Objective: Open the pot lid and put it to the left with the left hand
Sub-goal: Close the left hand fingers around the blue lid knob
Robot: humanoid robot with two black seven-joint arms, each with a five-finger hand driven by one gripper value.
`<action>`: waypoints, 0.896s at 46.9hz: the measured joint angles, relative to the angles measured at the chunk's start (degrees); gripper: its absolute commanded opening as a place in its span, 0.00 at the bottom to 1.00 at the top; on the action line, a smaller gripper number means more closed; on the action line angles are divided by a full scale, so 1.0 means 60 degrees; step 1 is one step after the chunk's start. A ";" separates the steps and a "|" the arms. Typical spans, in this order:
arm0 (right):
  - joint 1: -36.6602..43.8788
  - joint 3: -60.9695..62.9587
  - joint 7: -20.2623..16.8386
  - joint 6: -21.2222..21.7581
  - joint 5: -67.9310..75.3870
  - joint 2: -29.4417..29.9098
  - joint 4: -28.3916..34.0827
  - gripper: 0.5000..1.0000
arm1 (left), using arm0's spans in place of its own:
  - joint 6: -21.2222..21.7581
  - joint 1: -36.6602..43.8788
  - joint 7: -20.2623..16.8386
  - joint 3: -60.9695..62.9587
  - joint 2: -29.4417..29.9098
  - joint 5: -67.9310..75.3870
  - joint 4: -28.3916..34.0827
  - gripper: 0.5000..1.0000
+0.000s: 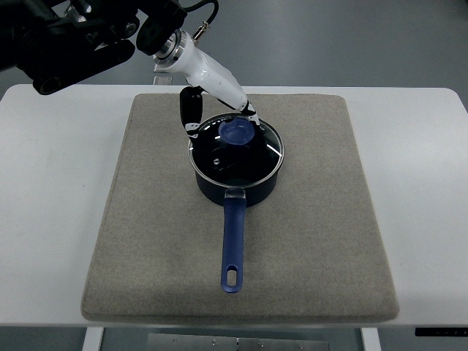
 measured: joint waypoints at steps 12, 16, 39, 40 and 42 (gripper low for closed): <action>0.0002 0.0000 -0.0003 -0.0003 0.0000 0.0000 -0.0003 0.83 | 0.0007 0.0039 0.0000 -0.0001 -0.0016 -0.0077 0.0091 0.98; -0.0006 0.0000 -0.0003 -0.0003 0.0000 0.0000 -0.0001 0.83 | 0.0060 0.0039 0.0000 -0.0018 -0.0020 -0.0090 0.0192 0.98; -0.0005 0.0000 -0.0004 -0.0003 0.0000 0.0000 -0.0004 0.83 | 0.0165 0.0287 0.0000 -0.0095 -0.0028 -0.0123 0.0251 0.98; -0.0003 -0.0001 -0.0004 -0.0003 0.0000 0.0000 -0.0003 0.83 | 0.0166 0.0288 0.0000 -0.0094 -0.0029 -0.0123 0.0251 0.98; 0.0001 0.0000 -0.0003 -0.0003 0.0000 0.0000 -0.0002 0.83 | 0.0175 0.0302 -0.0001 -0.0092 -0.0041 -0.0121 0.0253 0.98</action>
